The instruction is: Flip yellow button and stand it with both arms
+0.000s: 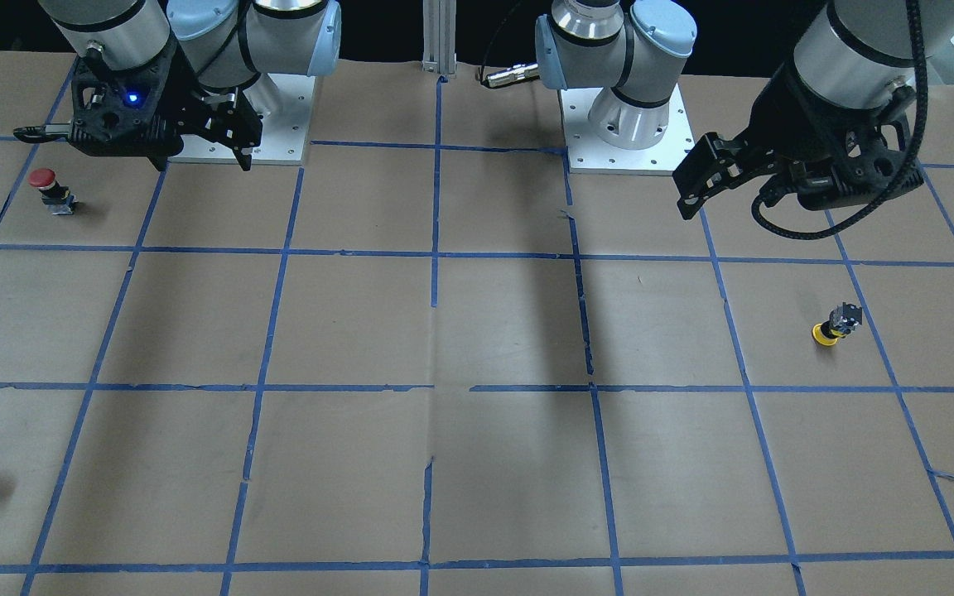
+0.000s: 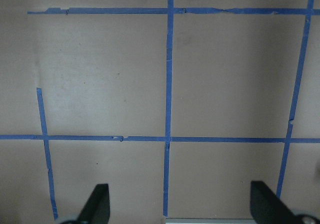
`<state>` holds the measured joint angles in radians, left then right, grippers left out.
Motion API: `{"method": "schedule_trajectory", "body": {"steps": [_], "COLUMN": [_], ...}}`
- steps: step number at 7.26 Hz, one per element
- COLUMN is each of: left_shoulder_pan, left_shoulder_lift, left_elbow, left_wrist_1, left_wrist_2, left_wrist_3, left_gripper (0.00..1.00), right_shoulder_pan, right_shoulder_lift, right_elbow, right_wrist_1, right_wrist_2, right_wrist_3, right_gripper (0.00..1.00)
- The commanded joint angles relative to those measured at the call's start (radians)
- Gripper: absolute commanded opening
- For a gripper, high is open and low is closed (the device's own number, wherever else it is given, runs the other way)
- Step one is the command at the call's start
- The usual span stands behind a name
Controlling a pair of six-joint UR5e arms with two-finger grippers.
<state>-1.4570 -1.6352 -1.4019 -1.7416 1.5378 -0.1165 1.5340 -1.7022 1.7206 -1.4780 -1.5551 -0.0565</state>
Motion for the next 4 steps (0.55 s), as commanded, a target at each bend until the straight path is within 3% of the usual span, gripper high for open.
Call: {"method": "schedule_trajectory", "body": {"steps": [1,4], "left_shoulder_pan": [-0.009,0.012], "left_shoulder_lift": [0.006,-0.001], "left_elbow": [-0.003,-0.017], "left_wrist_1": [0.045,0.045], "left_wrist_2": [0.011,0.010], "left_wrist_3": [-0.003,0.052], "left_gripper": [1.00,0.98], "right_shoulder_pan": [0.000,0.000], "right_shoulder_lift": [0.001,0.001], "right_elbow": [0.001,0.002], "right_wrist_1": [-0.008,-0.001], "right_wrist_2": [0.003,0.001], "right_wrist_3": [-0.012,-0.011], "right_gripper": [1.00,1.00]}}
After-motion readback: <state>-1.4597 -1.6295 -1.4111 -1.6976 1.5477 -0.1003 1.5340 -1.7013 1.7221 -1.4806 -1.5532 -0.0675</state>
